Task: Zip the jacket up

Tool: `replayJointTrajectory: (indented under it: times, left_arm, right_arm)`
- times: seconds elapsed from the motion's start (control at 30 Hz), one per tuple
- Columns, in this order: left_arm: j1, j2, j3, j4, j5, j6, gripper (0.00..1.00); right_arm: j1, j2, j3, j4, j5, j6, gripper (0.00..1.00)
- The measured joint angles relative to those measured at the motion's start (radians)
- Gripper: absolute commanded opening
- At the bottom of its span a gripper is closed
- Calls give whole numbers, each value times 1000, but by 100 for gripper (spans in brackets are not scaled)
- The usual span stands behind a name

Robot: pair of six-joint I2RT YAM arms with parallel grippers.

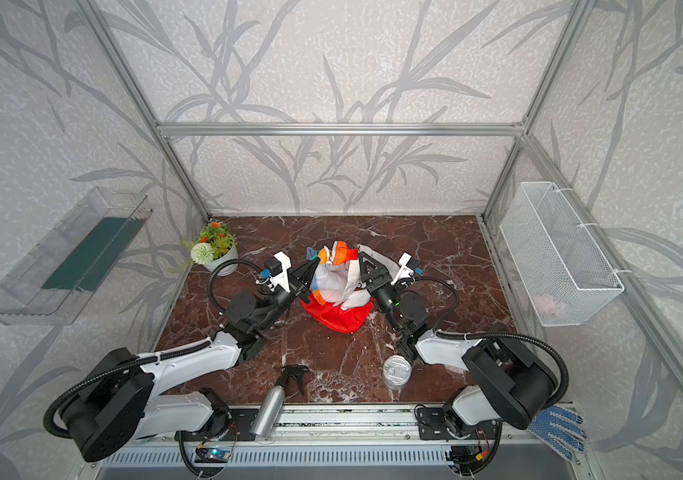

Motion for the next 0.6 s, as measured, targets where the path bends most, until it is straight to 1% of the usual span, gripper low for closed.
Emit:
replayJointTrajectory:
  times: [0.13,0.2,0.3,0.33,0.4,0.47,0.53,0.6]
  left_arm:
    - [-11,-20,-9,-15,-15,1,0]
    - [-15,-30,-9,-23,-17,1,0]
    - [-18,-39,-9,-37,-18,0,0]
    - [-20,-40,-9,-40,-18,0,0]
    - [-27,-45,-14,-45,-20,0,0]
    - [-32,-53,-21,-53,-21,0,0]
    - [-36,-63,-24,-64,-24,0,0]
    - [-38,-75,-24,-77,-26,0,0]
  right_arm:
    - [63,-180,-23,-174,26,3,91]
    - [99,-303,-16,-295,39,3,92]
    - [135,-430,31,-488,48,15,92]
    - [140,-452,50,-541,46,20,92]
    - [145,-483,111,-678,31,36,87]
    - [145,-481,184,-815,8,24,84]
    - [151,-469,285,-1012,6,-27,83]
    - [183,-447,436,-1276,52,-137,82]
